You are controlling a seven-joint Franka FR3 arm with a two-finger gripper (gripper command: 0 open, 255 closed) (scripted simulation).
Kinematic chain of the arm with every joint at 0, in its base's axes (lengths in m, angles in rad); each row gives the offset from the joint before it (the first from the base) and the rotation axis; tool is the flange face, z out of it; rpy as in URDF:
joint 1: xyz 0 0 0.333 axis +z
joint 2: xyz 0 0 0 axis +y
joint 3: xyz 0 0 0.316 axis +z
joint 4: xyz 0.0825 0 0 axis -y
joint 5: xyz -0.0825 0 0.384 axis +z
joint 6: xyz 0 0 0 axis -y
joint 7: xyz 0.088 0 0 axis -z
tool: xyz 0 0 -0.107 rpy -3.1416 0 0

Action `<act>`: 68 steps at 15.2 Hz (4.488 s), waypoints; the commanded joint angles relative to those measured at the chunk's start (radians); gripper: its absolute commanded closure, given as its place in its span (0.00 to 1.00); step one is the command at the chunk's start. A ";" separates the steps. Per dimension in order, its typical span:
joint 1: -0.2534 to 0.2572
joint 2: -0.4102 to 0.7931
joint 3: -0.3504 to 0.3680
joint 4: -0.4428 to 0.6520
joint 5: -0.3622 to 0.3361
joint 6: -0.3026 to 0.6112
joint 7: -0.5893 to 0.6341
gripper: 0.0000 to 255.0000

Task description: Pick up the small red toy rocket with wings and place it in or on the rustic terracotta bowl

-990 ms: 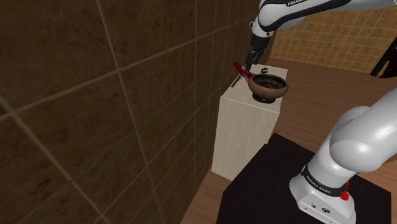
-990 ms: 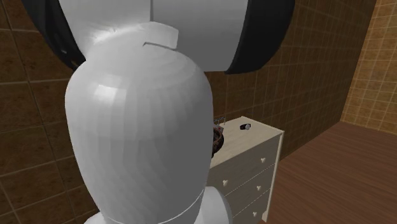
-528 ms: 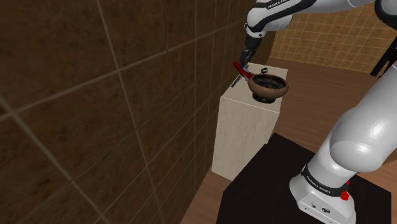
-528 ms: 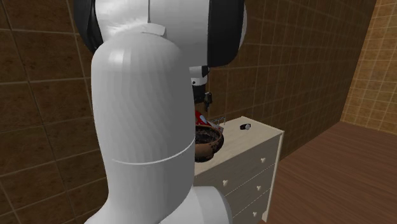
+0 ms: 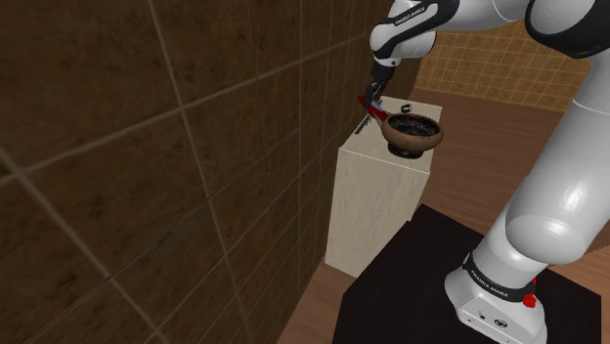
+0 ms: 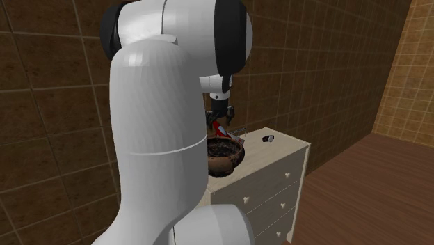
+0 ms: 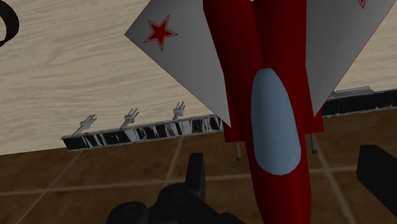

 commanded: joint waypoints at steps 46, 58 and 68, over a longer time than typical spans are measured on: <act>0.001 -0.028 -0.002 0.298 -0.026 -0.322 0.028 1.00; 0.022 -0.246 0.032 0.168 -0.131 -0.389 0.101 1.00; -0.018 -0.641 0.140 -0.162 -0.248 -0.446 0.213 1.00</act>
